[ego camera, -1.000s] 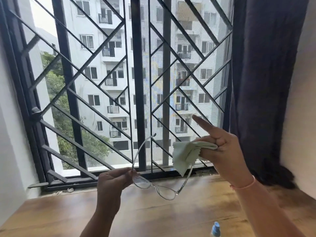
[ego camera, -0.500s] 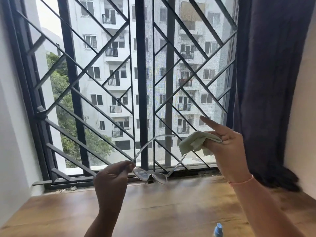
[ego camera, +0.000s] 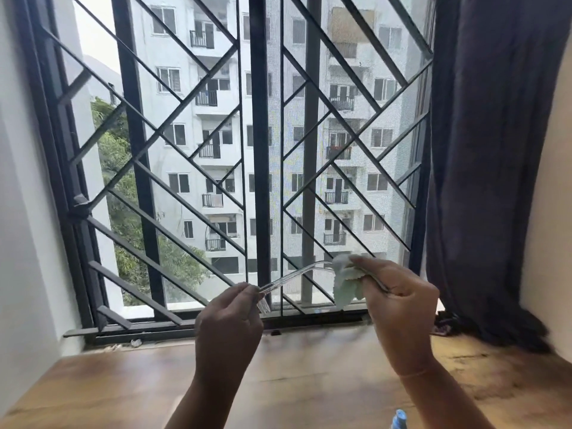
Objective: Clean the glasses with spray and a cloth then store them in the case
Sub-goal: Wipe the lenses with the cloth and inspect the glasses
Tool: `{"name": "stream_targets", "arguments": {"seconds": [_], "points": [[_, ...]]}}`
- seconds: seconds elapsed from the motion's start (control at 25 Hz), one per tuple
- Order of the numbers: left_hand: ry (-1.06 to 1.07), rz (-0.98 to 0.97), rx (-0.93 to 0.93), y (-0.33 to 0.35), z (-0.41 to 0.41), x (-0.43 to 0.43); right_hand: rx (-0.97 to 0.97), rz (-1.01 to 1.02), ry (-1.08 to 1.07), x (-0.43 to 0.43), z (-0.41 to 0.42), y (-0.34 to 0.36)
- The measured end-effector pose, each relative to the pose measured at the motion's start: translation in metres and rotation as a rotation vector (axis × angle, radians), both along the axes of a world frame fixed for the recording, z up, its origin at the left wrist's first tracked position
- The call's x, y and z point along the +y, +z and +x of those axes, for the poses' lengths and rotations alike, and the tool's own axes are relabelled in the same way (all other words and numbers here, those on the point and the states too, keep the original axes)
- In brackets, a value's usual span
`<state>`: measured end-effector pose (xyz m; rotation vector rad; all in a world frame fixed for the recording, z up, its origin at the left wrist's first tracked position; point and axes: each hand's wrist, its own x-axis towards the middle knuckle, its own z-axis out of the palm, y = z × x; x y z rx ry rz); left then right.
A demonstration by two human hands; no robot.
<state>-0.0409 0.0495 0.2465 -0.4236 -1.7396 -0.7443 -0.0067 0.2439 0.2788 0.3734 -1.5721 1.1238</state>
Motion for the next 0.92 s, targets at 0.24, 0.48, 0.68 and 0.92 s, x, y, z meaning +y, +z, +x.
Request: {"name": "stream_targets", "arguments": {"seconds": [0.24, 0.48, 0.68, 0.92], "points": [[0.056, -0.139, 0.034, -0.005, -0.004, 0.005, 0.14, 0.405, -0.25, -0.012, -0.011, -0.02], [0.035, -0.158, 0.107, -0.007, -0.002, 0.007, 0.118, 0.694, -0.273, -0.013, -0.027, -0.026], [0.033, -0.129, 0.113, -0.009, -0.003, 0.002, 0.038, 0.516, -0.27, 0.004, -0.031, -0.031], [0.045, -0.096, 0.135, -0.012, -0.007, -0.001, -0.108, 0.045, -0.09, 0.0, -0.02, -0.034]]}}
